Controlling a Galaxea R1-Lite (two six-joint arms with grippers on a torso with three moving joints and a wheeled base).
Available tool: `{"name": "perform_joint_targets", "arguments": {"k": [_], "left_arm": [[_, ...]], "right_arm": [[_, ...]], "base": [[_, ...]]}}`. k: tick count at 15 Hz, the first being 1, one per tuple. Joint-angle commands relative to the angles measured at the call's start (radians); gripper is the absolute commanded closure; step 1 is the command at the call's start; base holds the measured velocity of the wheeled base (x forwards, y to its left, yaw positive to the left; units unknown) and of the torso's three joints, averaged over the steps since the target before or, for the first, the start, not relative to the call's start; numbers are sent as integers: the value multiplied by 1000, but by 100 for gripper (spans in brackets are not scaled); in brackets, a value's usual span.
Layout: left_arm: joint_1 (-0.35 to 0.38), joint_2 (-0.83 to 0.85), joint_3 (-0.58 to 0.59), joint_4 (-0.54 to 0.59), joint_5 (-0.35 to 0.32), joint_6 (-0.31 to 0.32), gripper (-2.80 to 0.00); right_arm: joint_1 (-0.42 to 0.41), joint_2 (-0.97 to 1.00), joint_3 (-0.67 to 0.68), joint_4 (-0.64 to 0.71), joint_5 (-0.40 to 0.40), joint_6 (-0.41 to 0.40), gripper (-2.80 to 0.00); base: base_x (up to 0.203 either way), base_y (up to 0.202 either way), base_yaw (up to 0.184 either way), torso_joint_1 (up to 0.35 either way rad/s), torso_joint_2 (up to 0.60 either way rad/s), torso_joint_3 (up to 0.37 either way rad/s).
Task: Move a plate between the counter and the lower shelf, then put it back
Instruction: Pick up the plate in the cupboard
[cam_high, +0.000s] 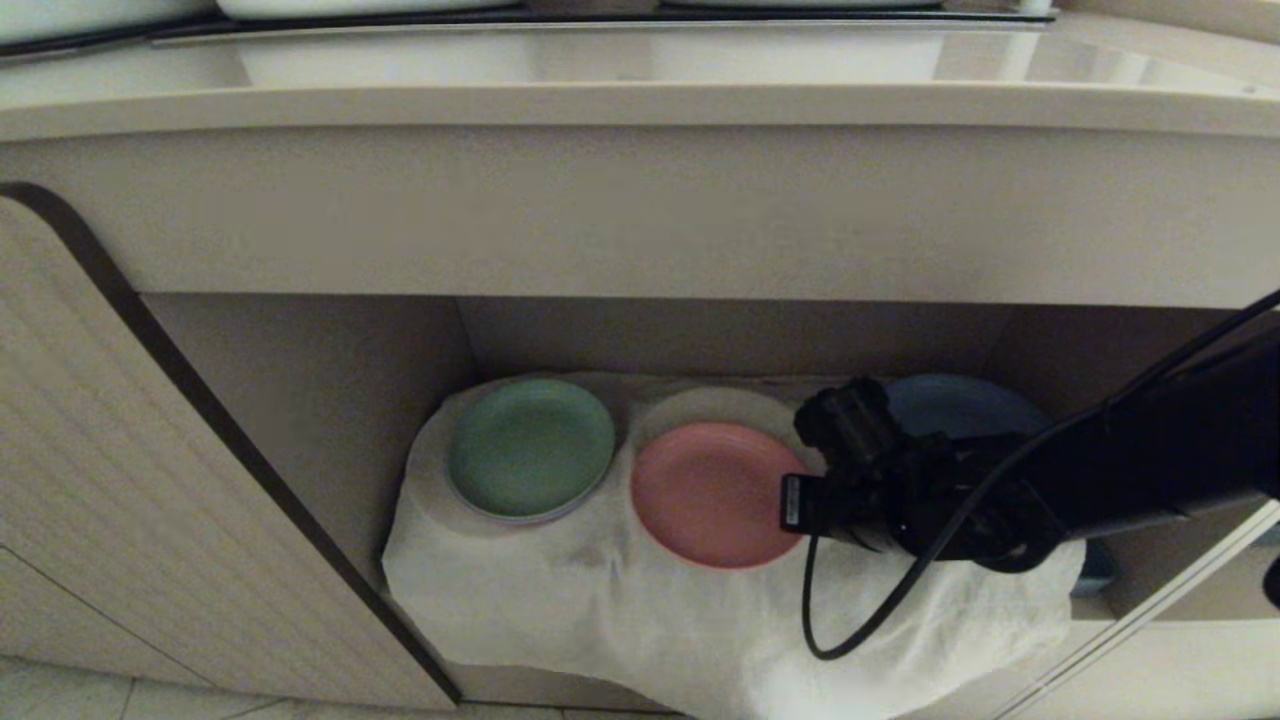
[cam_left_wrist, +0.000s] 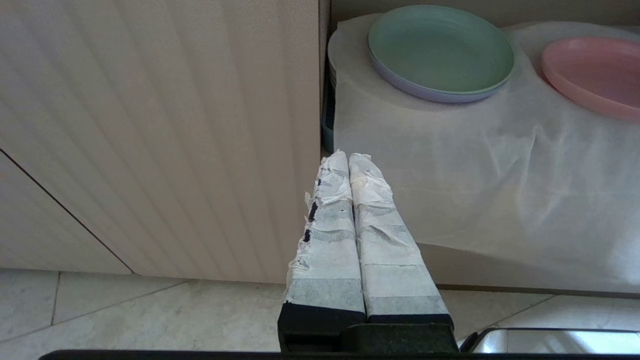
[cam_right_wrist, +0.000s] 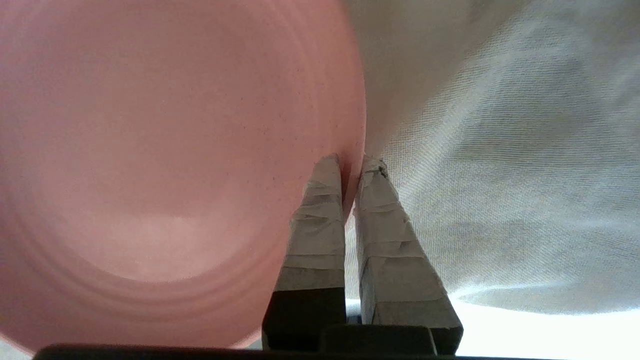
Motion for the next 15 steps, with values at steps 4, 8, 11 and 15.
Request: {"name": "perform_joint_targets", "arguments": {"k": [4, 8, 11, 15], "left_arm": [[0, 0, 0, 0, 0, -1, 0], [0, 0, 0, 0, 0, -1, 0], [0, 0, 0, 0, 0, -1, 0], [0, 0, 0, 0, 0, -1, 0]], "right_arm": [[0, -36, 15, 23, -2, 4, 0], [1, -67, 60, 22, -2, 5, 0], [1, -94, 92, 24, -2, 4, 0], [0, -126, 103, 27, -2, 2, 0]], "base": [[0, 0, 0, 0, 0, 0], [0, 0, 0, 0, 0, 0], [0, 0, 0, 0, 0, 0], [0, 0, 0, 0, 0, 0]]}}
